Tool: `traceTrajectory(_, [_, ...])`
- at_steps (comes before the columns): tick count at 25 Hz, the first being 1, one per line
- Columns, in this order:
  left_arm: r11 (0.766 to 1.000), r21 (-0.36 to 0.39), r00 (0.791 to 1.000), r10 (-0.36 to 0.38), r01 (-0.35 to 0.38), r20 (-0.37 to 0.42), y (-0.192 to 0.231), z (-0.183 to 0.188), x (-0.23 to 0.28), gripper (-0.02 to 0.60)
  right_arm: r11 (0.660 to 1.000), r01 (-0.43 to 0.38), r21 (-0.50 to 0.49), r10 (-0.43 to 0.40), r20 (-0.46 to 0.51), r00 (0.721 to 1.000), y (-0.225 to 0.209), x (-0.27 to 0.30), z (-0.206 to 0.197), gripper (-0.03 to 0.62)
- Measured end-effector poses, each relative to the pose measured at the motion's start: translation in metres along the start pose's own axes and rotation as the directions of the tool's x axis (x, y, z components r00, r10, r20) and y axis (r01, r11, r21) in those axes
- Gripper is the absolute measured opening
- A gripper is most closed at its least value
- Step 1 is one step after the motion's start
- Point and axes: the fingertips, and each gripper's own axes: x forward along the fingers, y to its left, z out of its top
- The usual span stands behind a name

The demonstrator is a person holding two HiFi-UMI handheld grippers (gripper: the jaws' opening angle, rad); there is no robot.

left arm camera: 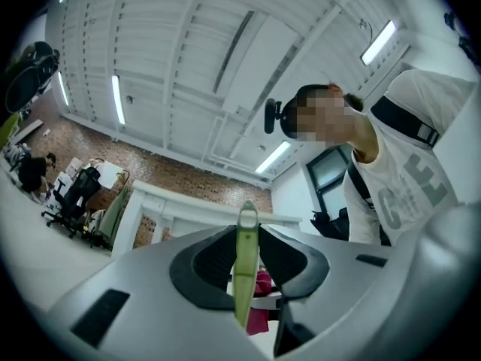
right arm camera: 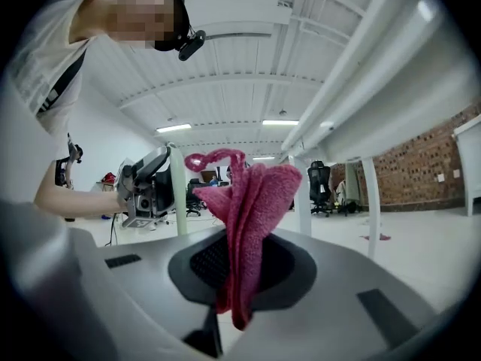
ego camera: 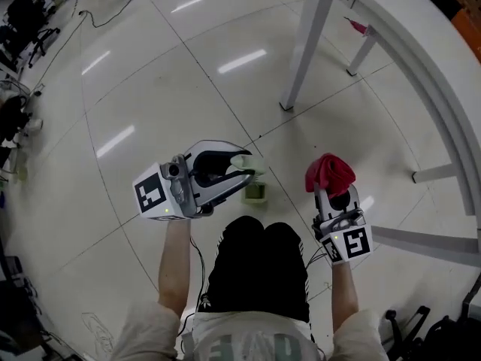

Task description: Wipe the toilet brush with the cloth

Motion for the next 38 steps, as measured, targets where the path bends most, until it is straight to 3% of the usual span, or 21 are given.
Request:
traceTrajectory(3, [1.0,-0.02,1.0,-0.005,0.005,0.003,0.004,-0.073,-0.025,0.101,1.0,0.013,-0.004,-0.013,-0.003,1.0,-0.012,0.0,-0.073,0.031])
traceTrajectory(5, [0.999,-0.052,1.0,0.007,-0.007,0.007,0.005,-0.102,-0.036,0.101,0.999,0.038,0.018,-0.038,-0.02,0.999,-0.017,-0.002,-0.103,0.031])
traceTrajectory(10, [0.99,-0.13,0.999,0.048,-0.048,-0.002,0.001,-0.144,-0.055,0.101,0.993,0.069,0.095,-0.064,-0.046,0.997,-0.012,-0.013,-0.126,0.031])
traceTrajectory(18, [0.996,-0.089,1.0,0.027,-0.026,0.013,0.016,-0.141,-0.052,0.101,0.995,0.039,0.096,-0.032,-0.07,0.997,-0.001,-0.016,-0.138,0.032])
traceTrajectory(31, [0.975,-0.203,0.992,0.066,-0.087,-0.112,0.019,-0.215,-0.07,0.101,0.992,0.034,0.121,-0.023,-0.09,0.996,-0.002,-0.013,-0.157,0.031])
traceTrajectory(38, [0.962,-0.243,0.99,0.101,-0.122,-0.094,0.019,-0.222,-0.073,0.101,0.989,0.034,0.143,-0.02,-0.096,0.995,0.0,-0.013,-0.166,0.032])
